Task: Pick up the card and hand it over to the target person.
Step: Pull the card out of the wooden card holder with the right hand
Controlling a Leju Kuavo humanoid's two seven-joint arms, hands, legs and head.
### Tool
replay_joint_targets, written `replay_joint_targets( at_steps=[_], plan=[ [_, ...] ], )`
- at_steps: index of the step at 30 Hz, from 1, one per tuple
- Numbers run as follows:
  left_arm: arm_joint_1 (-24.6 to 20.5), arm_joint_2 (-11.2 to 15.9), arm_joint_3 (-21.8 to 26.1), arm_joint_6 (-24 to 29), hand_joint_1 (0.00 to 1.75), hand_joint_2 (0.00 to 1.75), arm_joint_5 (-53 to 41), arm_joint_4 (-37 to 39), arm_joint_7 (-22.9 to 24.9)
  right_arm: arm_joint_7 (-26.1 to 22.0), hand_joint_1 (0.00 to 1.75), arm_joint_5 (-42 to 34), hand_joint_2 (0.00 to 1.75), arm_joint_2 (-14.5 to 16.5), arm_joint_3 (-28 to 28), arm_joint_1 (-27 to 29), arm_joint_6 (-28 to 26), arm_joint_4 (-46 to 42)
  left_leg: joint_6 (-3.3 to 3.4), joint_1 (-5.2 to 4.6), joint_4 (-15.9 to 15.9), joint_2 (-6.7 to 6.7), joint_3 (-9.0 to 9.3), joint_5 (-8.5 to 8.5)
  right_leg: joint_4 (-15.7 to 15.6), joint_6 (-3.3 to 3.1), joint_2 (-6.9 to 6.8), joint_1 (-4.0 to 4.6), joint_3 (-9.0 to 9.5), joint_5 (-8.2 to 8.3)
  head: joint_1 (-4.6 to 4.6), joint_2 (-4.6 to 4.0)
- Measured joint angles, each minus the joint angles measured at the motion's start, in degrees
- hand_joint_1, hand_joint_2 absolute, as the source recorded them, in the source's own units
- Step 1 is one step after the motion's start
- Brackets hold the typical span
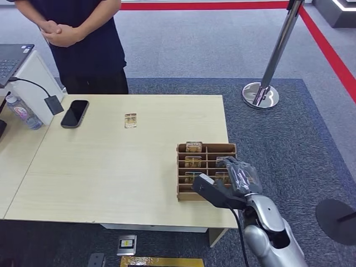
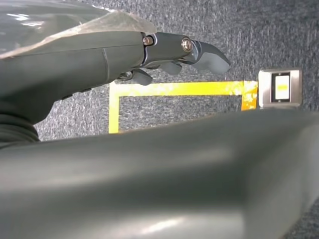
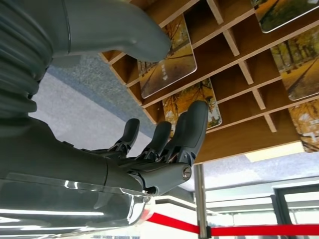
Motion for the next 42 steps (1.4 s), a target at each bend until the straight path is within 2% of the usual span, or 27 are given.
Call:
replay_joint_targets(
  at_steps=[30,31,36,42],
  plan=[
    [-0.2,-1.0,2.5,-0.6,0.00,0.00,-1.2,1.1,-0.8,1.3,0.81,2.3,1.75,0.9,-1.3,-1.5,-0.5,4.8,0.03,-0.02,0.0,0.06,0.09,-0.05,0.0,-0.04,0.03,-0.01,0.06,-0.04,0.00,0.00],
    [-0.2,-1.0,2.5,-0.6,0.00,0.00,-1.2,1.2,-0.9,1.3,0.83,2.4,1.75,1.0,-1.4,-1.5,-0.5,4.8,0.03,-0.02,0.0,0.05,0.07,-0.04,0.0,-0.03,0.02,-0.01,0.05,-0.04,0.00,0.00],
    [-0.4,-1.1,2.7,-0.7,0.00,0.00,-1.3,1.6,-1.1,1.2,1.23,2.7,1.75,1.0,-1.4,-1.4,-0.6,4.9,0.02,-0.01,0.0,0.02,0.02,-0.03,0.0,-0.02,0.01,-0.01,0.01,-0.02,0.00,0.00],
    [-0.7,-1.2,3.0,-0.8,0.00,0.00,-1.2,2.3,-1.7,1.1,1.59,3.1,1.75,1.2,-1.5,-1.3,-0.9,4.7,0.02,-0.01,0.0,0.02,0.02,-0.02,0.0,-0.01,0.01,-0.01,0.00,-0.02,0.00,0.00]
  ],
)
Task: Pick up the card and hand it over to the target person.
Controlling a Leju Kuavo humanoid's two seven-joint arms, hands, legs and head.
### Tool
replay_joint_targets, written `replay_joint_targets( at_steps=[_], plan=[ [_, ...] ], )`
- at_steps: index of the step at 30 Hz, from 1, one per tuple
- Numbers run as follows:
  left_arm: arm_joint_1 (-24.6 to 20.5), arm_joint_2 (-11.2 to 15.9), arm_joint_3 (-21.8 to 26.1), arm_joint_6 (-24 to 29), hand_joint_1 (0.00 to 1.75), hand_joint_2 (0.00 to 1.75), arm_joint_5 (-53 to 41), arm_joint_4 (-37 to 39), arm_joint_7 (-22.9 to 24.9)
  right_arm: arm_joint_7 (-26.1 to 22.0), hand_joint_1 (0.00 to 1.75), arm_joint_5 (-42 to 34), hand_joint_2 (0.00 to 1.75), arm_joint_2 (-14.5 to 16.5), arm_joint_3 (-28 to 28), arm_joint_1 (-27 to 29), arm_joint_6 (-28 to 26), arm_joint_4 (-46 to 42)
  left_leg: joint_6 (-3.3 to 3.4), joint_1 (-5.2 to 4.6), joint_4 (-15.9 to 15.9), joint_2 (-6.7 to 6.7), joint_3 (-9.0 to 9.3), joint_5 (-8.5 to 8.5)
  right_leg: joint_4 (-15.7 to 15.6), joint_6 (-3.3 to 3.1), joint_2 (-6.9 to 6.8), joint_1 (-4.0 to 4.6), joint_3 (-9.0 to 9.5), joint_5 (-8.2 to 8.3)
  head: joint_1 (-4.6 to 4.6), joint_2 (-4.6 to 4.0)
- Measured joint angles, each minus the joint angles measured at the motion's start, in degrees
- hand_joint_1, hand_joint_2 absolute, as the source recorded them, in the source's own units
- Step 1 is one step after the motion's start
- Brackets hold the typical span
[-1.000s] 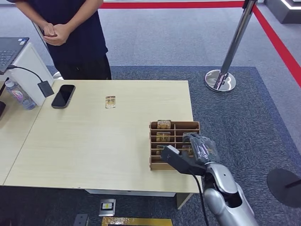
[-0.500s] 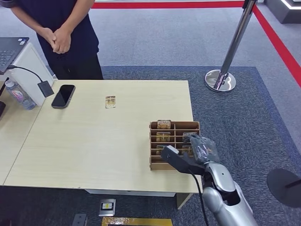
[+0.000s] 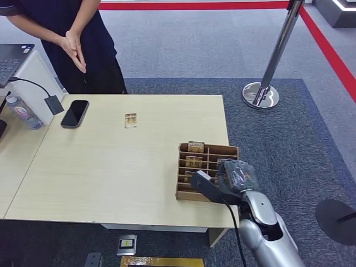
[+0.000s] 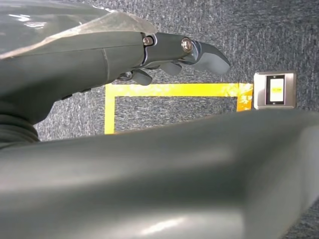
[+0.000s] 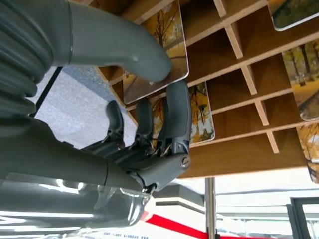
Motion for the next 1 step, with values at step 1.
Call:
replay_joint_targets(
  at_steps=[1],
  plan=[
    [0.0,0.0,0.0,0.0,0.00,0.00,0.0,0.0,-0.1,0.0,1.60,0.0,1.75,0.0,0.0,0.0,0.0,0.0,0.01,0.00,0.0,0.01,0.02,-0.01,0.0,-0.01,0.00,0.00,0.01,-0.01,0.00,0.00]
  ],
)
